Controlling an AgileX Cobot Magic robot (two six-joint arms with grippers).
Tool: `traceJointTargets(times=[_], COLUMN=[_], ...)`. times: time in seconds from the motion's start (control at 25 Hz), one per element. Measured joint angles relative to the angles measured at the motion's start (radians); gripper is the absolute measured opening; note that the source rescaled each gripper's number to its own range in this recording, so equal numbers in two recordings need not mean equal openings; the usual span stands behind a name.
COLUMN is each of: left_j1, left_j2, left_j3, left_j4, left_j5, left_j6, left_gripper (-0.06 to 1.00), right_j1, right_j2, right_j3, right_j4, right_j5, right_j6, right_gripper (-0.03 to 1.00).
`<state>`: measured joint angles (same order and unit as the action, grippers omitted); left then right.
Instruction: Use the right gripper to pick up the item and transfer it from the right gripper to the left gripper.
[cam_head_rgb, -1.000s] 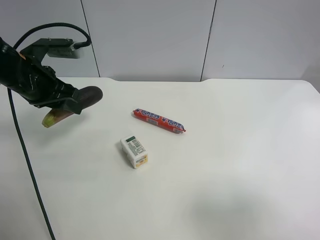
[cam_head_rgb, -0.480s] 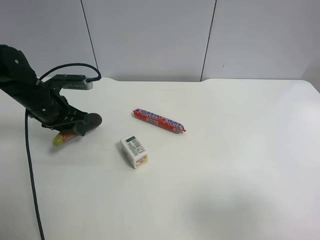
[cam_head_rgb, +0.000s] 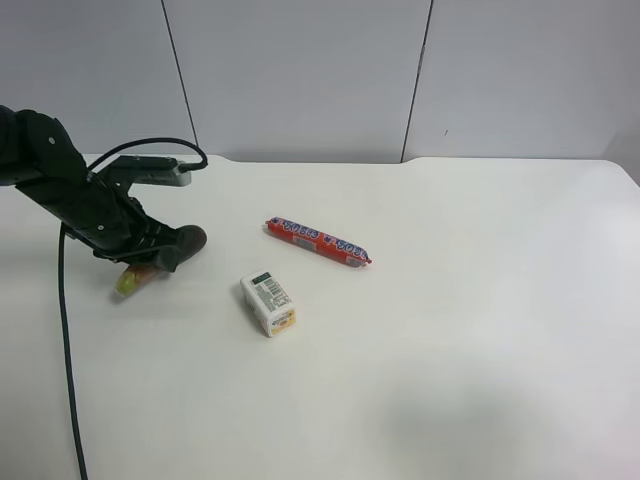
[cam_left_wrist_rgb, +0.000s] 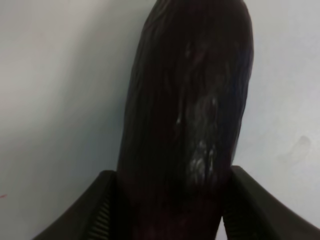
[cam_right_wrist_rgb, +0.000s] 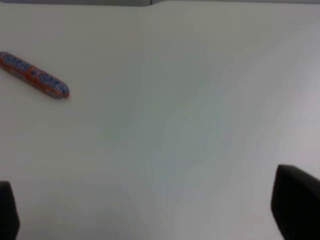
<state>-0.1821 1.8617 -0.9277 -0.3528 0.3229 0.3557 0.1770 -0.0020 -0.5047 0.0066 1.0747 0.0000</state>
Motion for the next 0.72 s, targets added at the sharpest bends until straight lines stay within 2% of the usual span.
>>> traceJointTargets(times=[0.12,0.16,0.2,0.32,0.6,0.72], left_j1=[0.0,0.0,0.0,0.0,0.0,0.0], left_j2=[0.002,0.002,0.001,-0.018,-0.135,-0.201], left_j3=[0.0,0.0,0.0,0.0,0.0,0.0], left_j4=[0.0,0.007,0.014,0.039,0.064,0.093], left_j5=[-0.026,-0.029,-0.03,-0.029,-0.014,0.029], left_j6=[-0.013,-0.016,-0.019,-0.019,-0.019,-0.019], left_gripper=[0.77,0.87,0.92,0.99,0.99,1.0], right_j1=[0.0,0.0,0.0,0.0,0.0,0.0], right_j2=[0.0,0.0,0.0,0.0,0.0,0.0], right_j3=[0.0,0.0,0.0,0.0,0.0,0.0], right_j4=[0.0,0.0,0.0,0.0,0.0,0.0], right_j5=[0.0,0.0,0.0,0.0,0.0,0.0], right_j6=[0.0,0.0,0.0,0.0,0.0,0.0], right_gripper=[1.0,1.0,1.0,1.0,1.0,1.0])
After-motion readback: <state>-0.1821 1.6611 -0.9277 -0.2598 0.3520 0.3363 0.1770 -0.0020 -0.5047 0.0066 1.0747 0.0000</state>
